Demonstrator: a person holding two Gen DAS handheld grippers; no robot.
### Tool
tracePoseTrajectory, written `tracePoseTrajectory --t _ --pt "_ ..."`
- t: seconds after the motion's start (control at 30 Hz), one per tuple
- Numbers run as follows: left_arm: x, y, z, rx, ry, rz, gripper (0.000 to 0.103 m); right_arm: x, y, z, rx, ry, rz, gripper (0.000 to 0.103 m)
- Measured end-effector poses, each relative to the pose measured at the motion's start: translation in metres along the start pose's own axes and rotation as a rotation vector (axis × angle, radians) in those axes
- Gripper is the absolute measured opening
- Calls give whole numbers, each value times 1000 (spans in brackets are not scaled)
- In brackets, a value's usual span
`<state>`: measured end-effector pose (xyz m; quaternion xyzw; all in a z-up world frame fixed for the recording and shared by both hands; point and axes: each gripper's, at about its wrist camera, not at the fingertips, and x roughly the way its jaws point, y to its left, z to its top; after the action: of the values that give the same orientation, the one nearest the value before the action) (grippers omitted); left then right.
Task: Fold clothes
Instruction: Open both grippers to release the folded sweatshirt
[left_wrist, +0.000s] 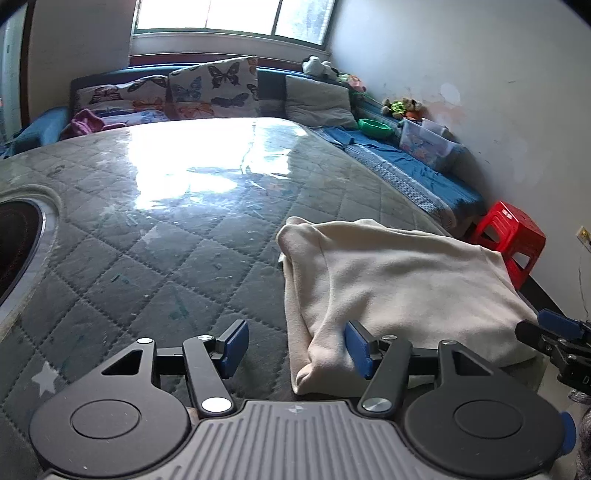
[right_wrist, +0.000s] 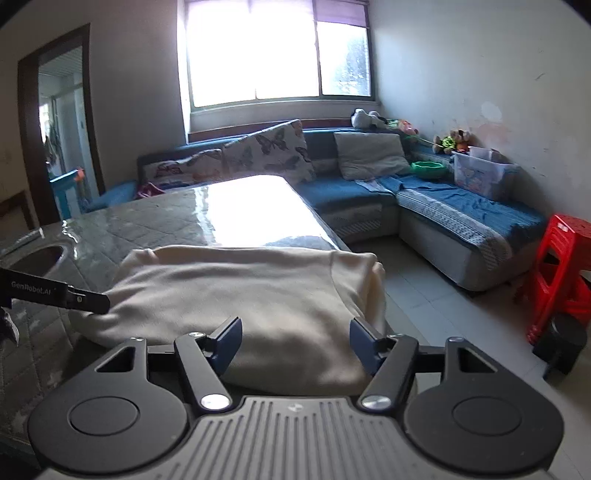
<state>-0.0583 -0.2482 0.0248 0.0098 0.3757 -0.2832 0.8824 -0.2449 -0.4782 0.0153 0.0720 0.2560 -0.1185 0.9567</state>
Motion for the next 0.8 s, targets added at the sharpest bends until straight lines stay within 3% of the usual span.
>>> tracePoseTrajectory --t 0.4,0.8 --pt "-6 2 -6 -22 -9 57 67 7 -1 -7 -15 -16 48 70" --pt "-8 10 -9 -74 -13 46 70 16 0 3 -44 -9 79 79"
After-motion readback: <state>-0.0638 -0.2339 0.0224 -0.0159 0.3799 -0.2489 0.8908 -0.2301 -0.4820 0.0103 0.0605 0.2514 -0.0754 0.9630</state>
